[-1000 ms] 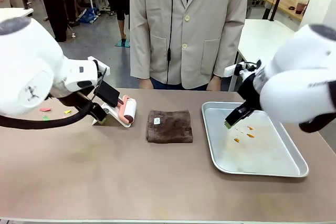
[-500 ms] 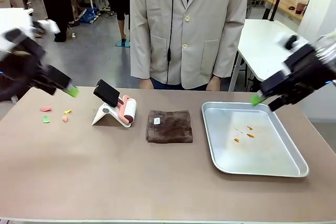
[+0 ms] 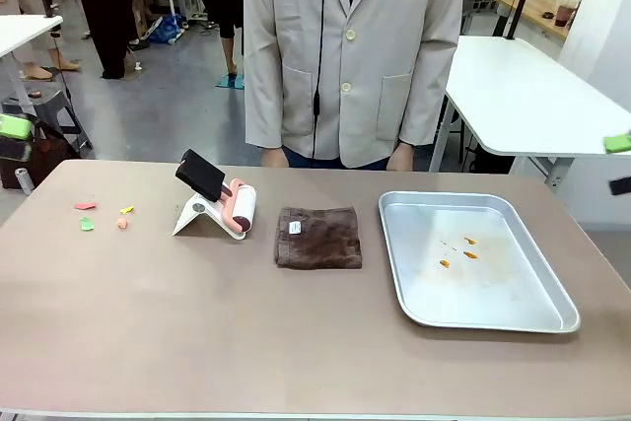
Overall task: Clean the surface of the table.
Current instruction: Hold the Lint Roller with your left hand and the towel with your right hand.
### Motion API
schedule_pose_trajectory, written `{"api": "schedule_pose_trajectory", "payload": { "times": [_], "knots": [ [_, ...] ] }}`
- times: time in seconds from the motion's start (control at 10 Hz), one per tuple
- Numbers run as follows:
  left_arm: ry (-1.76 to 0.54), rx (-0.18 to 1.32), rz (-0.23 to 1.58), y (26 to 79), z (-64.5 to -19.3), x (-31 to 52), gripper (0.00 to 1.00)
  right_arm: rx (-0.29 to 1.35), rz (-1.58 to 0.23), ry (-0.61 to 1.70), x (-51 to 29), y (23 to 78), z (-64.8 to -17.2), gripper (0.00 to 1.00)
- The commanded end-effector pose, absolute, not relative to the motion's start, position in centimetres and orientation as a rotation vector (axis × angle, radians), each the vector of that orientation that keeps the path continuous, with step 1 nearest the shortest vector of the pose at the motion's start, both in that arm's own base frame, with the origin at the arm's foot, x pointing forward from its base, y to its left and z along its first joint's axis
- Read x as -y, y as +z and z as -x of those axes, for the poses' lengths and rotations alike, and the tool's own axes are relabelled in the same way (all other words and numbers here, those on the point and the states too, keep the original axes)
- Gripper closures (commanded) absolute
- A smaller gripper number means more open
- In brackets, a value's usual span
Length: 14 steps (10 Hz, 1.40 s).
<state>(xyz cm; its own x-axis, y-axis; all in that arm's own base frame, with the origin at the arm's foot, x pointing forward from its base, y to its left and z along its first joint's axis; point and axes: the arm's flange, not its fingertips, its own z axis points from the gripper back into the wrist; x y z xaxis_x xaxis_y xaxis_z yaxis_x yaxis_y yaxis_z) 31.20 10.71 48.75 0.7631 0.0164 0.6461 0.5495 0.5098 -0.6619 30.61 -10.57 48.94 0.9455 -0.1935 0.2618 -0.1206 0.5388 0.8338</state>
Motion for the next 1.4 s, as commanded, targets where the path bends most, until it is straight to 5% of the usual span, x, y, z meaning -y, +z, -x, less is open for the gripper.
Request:
{"api": "schedule_pose_trajectory", "payload": {
  "times": [0.0, 0.6, 0.7, 1.3],
  "knots": [
    [-0.263, 0.641, 1.099, 46.9, -32.9, -13.2, 0.0, 0.373, -1.146, -0.093, 11.9, 44.4, -30.0, 0.0],
    [0.015, 0.662, 1.132, 41.8, -30.3, -9.4, 0.0, 0.516, -1.225, -0.25, 17.0, 40.4, -27.9, 0.0],
    [-0.029, 0.627, 1.184, 42.6, -32.7, -15.1, 0.0, 0.458, -1.266, -0.257, 19.2, 41.1, -28.9, 0.0],
    [0.035, 0.579, 1.194, 43.2, -32.6, -15.3, 0.0, 0.469, -1.229, -0.253, 18.2, 41.3, -28.7, 0.0]
  ]
}}
